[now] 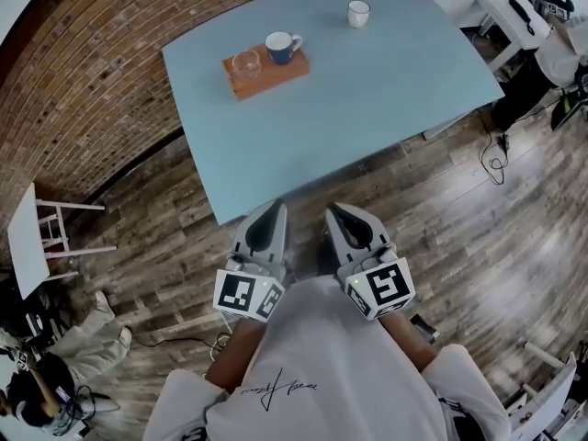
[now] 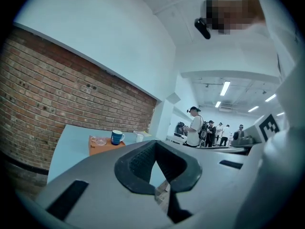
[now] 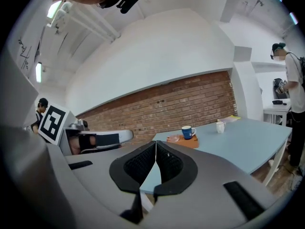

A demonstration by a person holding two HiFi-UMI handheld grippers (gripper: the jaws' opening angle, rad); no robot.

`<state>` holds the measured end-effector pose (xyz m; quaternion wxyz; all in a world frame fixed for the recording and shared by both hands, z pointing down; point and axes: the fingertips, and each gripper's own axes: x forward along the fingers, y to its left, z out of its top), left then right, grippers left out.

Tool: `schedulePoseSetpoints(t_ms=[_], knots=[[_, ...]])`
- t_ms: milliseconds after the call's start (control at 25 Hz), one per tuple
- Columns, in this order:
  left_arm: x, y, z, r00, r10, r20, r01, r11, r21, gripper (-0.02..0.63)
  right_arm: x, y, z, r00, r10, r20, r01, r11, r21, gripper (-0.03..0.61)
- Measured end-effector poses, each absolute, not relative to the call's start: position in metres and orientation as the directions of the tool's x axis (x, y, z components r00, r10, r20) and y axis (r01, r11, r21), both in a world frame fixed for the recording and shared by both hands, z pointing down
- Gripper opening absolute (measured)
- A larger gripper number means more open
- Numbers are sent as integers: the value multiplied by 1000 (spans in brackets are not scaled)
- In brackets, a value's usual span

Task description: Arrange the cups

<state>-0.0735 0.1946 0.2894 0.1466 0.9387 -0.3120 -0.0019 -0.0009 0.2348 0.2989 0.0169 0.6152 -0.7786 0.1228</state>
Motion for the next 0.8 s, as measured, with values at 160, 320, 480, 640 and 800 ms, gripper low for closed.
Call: schedulePoseSetpoints(t_ms=[160, 320, 480, 640, 800], knots=[[-51, 180, 285, 780, -620, 83, -616, -740, 268, 9, 29, 226, 299, -252, -952, 173, -957, 219, -192, 21], [-39, 170, 282, 760, -643, 96, -644, -723, 251, 9, 53, 217, 306, -240, -948, 207, -958, 196, -211, 21], [-37, 163, 279, 751, -650, 118, -658, -719, 223, 9, 66, 212, 312, -234, -951, 204, -951, 180, -253, 21], [-39, 159, 280, 738, -662, 135, -674, -711, 200, 9, 70, 210, 316, -231, -953, 197, -946, 173, -273, 21], [-37, 152, 281, 733, -666, 138, -680, -710, 182, 9, 74, 208, 317, -233, -955, 186, -944, 176, -280, 21]])
